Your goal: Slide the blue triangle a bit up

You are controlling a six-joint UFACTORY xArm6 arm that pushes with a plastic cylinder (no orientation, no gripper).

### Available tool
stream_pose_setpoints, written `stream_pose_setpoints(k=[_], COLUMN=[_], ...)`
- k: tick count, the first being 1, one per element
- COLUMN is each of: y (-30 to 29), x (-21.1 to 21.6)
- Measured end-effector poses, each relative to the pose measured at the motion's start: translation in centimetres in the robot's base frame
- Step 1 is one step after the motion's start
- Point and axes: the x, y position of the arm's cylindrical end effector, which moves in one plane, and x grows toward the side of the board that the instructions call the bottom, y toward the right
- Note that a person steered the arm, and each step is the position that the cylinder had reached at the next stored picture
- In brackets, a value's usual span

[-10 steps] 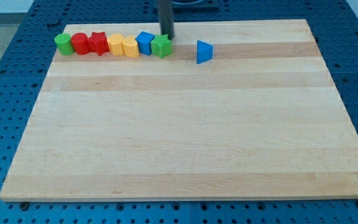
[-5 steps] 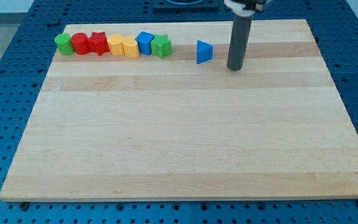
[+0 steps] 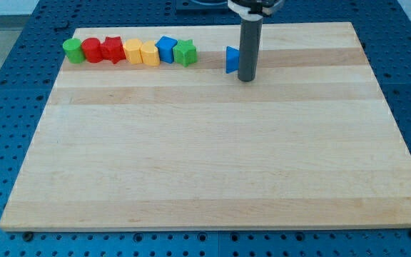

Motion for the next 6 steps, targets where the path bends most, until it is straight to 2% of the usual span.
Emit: stream_pose_setpoints(k=[2, 4, 6], y=[-0.1, -2.5, -2.5], x=[-2.1, -1.5, -2.1])
